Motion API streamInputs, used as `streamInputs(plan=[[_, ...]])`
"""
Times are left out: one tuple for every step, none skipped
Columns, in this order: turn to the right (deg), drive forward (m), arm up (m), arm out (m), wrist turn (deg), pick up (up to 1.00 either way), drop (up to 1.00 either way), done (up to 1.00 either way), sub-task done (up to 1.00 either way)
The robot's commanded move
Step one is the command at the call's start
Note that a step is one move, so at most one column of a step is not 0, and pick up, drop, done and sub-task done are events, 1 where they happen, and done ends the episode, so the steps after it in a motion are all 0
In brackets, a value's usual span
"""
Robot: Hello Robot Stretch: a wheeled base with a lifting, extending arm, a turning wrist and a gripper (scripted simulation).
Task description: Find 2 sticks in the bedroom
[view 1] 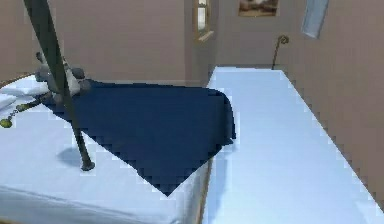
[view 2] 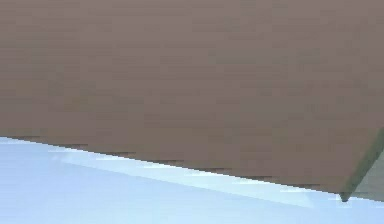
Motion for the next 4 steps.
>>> streamInputs(plan=[[45.0,0.0,0.0,0.0,0.0,0.0,0.0,0.0,0.0],[45.0,0.0,0.0,0.0,0.0,0.0,0.0,0.0,0.0],[36.0,0.0,0.0,0.0,0.0,0.0,0.0,0.0,0.0],[0.0,0.15,0.0,0.0,0.0,0.0,0.0,0.0,0.0]])
